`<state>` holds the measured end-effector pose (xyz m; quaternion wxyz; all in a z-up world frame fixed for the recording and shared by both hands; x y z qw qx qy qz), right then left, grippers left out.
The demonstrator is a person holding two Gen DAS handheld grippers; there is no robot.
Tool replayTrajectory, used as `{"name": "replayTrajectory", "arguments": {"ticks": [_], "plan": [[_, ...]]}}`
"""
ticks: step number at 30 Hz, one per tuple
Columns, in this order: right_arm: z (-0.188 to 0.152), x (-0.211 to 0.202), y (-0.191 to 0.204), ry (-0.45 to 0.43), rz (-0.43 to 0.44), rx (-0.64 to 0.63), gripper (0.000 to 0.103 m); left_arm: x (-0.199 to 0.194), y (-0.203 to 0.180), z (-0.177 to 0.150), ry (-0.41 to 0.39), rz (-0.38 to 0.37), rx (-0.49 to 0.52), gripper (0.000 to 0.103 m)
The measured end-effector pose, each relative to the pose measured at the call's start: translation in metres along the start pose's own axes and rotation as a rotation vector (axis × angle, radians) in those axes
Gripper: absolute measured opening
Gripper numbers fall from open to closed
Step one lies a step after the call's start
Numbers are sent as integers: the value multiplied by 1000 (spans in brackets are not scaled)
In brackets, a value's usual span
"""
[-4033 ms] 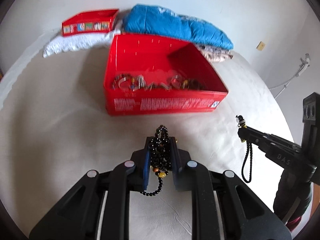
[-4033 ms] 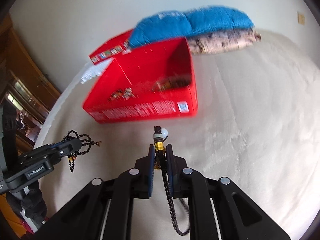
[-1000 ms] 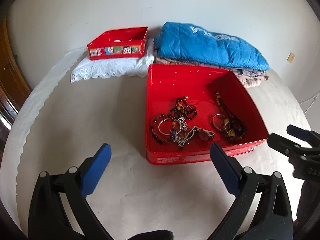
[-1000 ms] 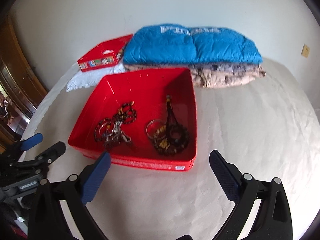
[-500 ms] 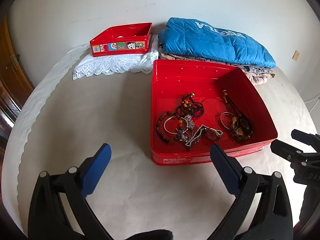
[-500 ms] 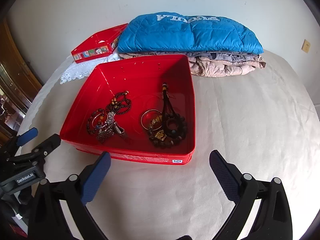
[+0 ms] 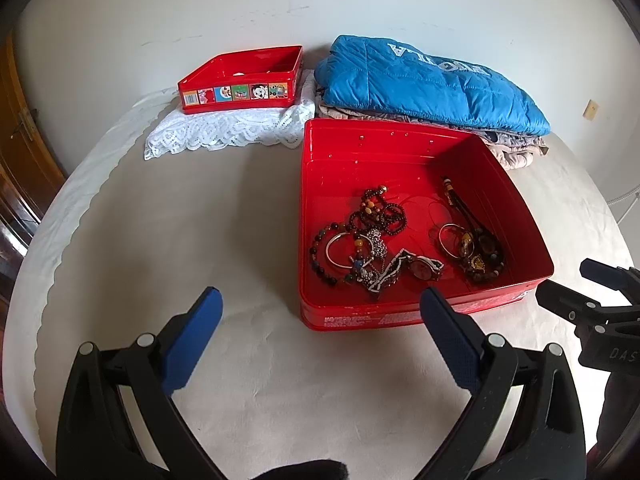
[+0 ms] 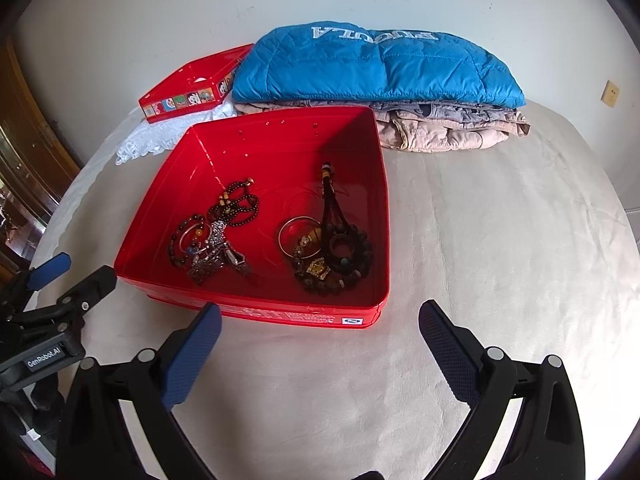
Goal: Organize jewelry
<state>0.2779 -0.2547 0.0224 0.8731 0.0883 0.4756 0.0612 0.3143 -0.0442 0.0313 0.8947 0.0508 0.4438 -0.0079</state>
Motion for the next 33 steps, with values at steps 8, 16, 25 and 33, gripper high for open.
{"name": "replayTrajectory", "arguments": {"ticks": [8, 16, 25, 33], "plan": [[0, 0, 1, 1, 0, 1, 99, -1, -1, 0, 0, -2, 0, 98], [0, 1, 1, -1, -2, 3, 99, -2, -1, 0, -3, 0, -4, 98], [0, 0, 1, 2, -3, -2, 99, -2, -1, 0, -2, 0, -6, 98], [0, 1, 1, 3, -3, -4, 99, -2, -1, 0, -2, 1, -5, 98]]}}
Point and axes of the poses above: each gripper's, at about its wrist camera, not at the fingertips, and x roughly the way its jaws point, y to its left, z to its top, the point moved 1 cm from there along x, roughly the way its jaws point, and after that the axes turned 7 degrees about z, right-handed, at the moved point
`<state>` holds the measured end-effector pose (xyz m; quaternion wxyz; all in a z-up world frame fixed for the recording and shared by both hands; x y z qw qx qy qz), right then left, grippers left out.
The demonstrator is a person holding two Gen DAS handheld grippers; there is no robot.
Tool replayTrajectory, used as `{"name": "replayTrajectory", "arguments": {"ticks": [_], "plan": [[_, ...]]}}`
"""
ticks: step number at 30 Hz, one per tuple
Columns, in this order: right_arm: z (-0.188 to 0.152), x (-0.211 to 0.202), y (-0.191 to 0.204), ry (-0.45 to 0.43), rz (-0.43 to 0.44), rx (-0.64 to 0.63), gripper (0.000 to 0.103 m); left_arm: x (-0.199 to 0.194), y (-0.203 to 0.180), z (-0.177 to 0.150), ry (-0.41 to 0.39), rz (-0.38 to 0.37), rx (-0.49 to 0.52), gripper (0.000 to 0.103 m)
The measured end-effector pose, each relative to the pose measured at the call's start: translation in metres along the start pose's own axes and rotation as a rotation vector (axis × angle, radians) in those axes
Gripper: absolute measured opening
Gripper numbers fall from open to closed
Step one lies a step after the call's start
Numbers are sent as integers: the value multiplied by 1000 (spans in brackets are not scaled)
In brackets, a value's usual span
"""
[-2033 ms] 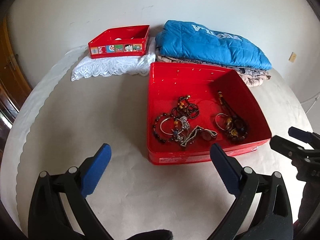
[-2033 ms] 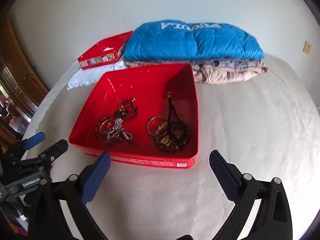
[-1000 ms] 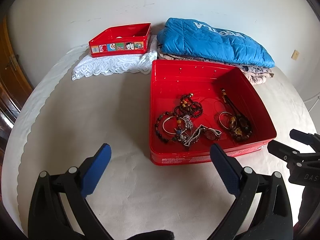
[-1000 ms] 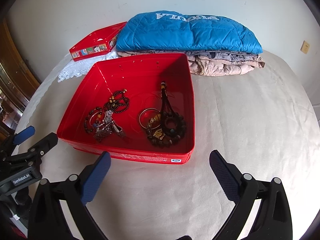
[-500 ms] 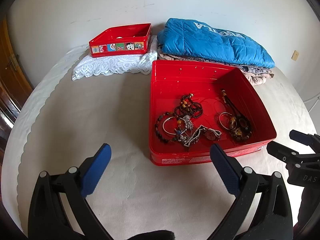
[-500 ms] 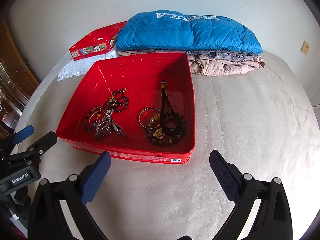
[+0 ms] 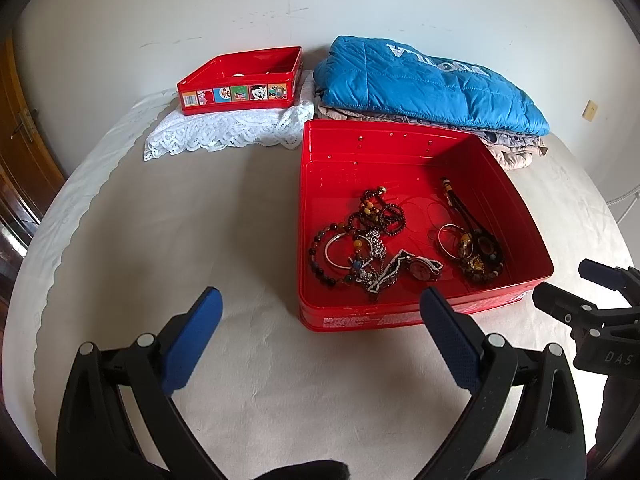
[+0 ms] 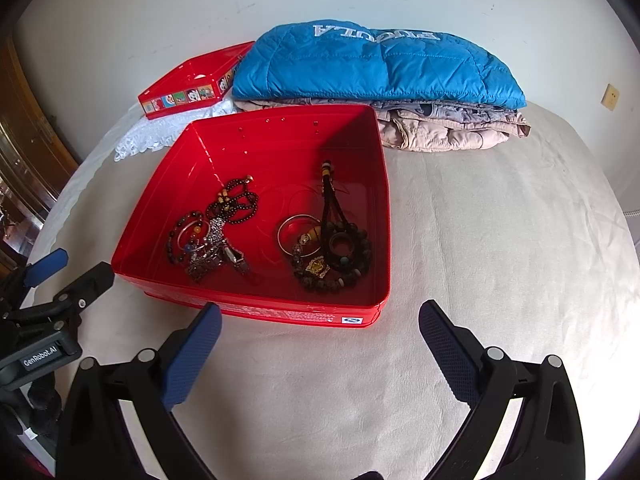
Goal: Organize jewelry
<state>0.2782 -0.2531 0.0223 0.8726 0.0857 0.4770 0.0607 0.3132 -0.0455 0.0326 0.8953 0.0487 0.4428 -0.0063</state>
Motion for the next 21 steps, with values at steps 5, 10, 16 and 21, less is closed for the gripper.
{"name": "replayTrajectory", "arguments": {"ticks": [5, 10, 16, 21], "plan": [[0, 0, 1, 0, -1, 1, 99, 0, 0, 0, 2, -1, -2, 98], [0, 1, 0, 2, -2, -1, 99, 0, 0, 0, 1, 0, 0, 98], [0, 2, 0, 3, -3, -4, 99, 0, -1, 0, 2, 1, -1, 98], [0, 2, 1, 3, -3, -4, 99, 0, -1, 0, 1, 1, -1, 98]]}}
Point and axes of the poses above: each gripper's, at about its wrist camera, not at the fingertips, and x roughly the way its jaws point, y to its left, z to its top, the point moved 1 cm from there along x, roughly the way its jaws point, and after that the axes turned 7 degrees about z, right-handed, at the moved point
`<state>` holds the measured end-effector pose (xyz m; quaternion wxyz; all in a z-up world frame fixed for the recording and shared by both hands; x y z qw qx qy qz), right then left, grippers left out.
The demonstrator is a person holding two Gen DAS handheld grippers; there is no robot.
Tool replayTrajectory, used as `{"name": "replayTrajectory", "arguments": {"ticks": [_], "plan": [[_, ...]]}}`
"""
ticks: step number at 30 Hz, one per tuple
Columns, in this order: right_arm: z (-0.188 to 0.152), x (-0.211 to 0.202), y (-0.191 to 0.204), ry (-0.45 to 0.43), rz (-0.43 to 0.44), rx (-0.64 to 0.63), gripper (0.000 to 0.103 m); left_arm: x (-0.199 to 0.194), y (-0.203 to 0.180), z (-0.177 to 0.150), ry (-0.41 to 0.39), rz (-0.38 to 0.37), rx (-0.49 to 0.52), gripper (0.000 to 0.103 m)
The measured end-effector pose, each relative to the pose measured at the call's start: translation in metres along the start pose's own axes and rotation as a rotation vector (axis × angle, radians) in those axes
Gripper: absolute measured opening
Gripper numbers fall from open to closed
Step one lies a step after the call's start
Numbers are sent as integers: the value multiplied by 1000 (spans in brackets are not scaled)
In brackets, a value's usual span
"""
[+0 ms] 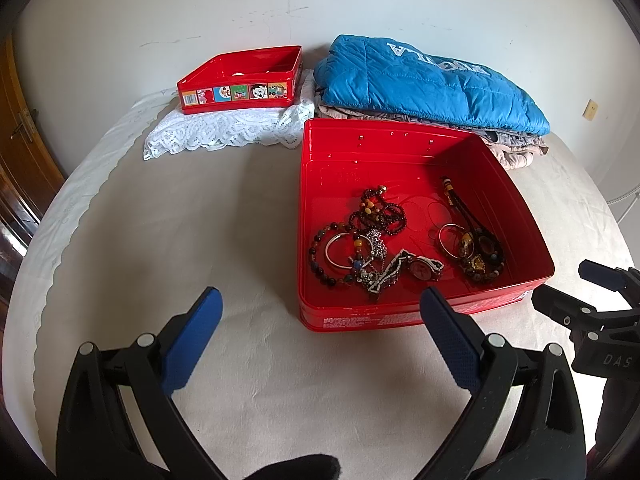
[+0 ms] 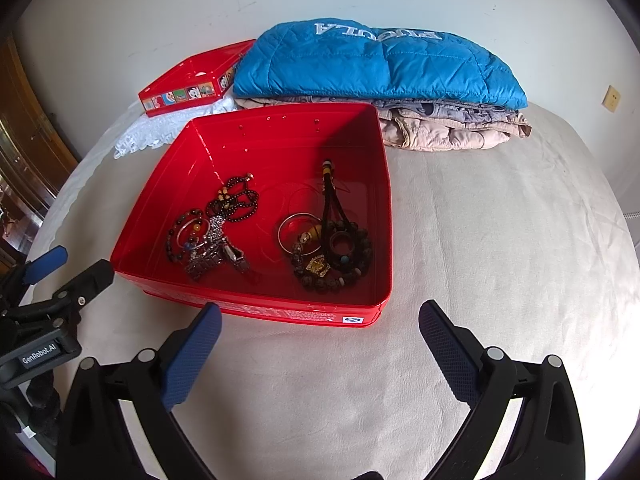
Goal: Organize jewelry
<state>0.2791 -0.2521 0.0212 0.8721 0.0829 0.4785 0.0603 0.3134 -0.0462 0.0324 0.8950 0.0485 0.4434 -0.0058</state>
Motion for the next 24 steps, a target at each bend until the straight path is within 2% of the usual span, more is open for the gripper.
{"name": "replayTrajectory", "arguments": {"ticks": [24], "plan": [[1, 2, 1, 9, 0, -12, 99, 7, 0, -1, 9, -5, 7, 98]]}}
Point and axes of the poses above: each gripper's, at about its wrist camera, not at the fingertips, and x roughly the way its jaws point, y to its left, z to its top, the point moved 1 cm from there along x, roughly the way its jaws point, and after that the axes turned 7 degrees about z, right-handed, at the moved point
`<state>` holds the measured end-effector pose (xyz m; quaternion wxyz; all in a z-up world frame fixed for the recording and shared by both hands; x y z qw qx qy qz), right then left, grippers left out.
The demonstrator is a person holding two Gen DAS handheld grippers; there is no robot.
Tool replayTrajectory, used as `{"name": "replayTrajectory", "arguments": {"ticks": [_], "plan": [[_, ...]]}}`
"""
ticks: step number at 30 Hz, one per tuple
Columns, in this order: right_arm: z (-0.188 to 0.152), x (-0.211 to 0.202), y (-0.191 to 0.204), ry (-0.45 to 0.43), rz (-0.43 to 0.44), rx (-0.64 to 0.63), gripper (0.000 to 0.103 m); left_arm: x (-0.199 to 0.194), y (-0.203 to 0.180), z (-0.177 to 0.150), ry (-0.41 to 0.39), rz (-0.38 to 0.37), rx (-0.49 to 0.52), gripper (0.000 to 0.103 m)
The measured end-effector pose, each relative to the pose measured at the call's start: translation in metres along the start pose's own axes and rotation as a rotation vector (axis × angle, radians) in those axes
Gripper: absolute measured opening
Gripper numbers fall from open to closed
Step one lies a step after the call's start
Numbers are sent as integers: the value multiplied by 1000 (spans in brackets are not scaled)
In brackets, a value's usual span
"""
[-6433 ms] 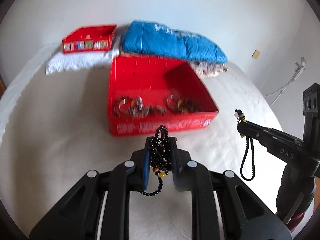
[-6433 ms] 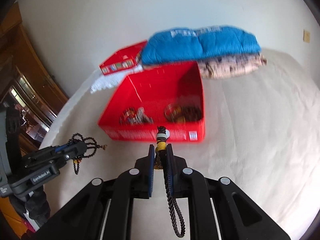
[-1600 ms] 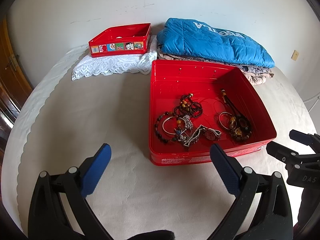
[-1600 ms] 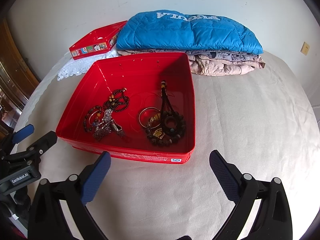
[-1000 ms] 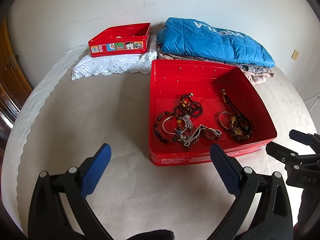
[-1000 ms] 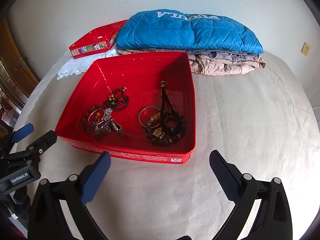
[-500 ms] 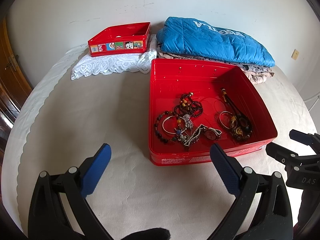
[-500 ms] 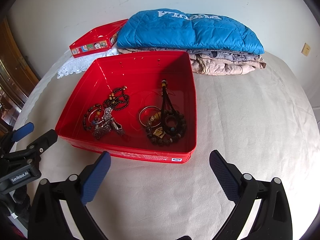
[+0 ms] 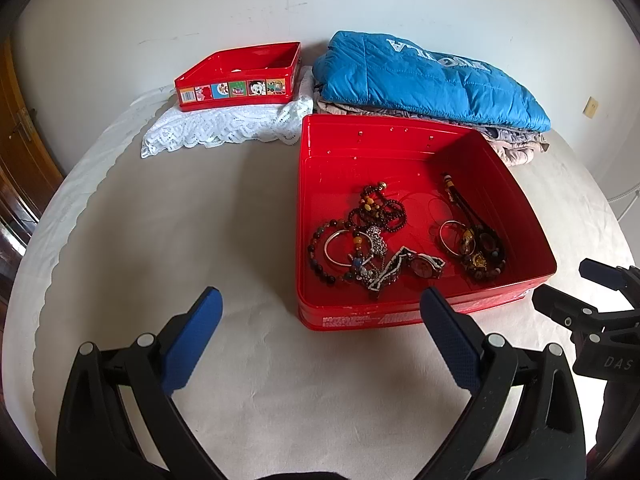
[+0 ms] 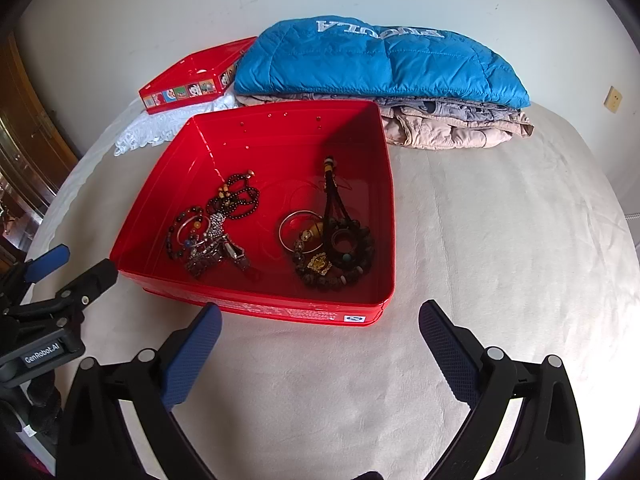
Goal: Organize jewelry
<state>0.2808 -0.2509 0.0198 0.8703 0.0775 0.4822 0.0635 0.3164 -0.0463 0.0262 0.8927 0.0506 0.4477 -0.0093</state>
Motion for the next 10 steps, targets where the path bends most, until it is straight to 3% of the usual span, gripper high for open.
{"name": "replayTrajectory", "arguments": {"ticks": [10], "plan": [[0, 0, 0, 0, -1, -1, 99, 0, 1, 1, 2, 1, 0, 98]]}}
Point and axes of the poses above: each gripper's, at about its wrist camera, not at the fingertips, and x roughly the way its jaws point, y to its left, z to its top, the point moved 1 cm from there along x, roughly the way its jaws point, and after that the axes turned 7 degrees about z, right-handed, at the moved point
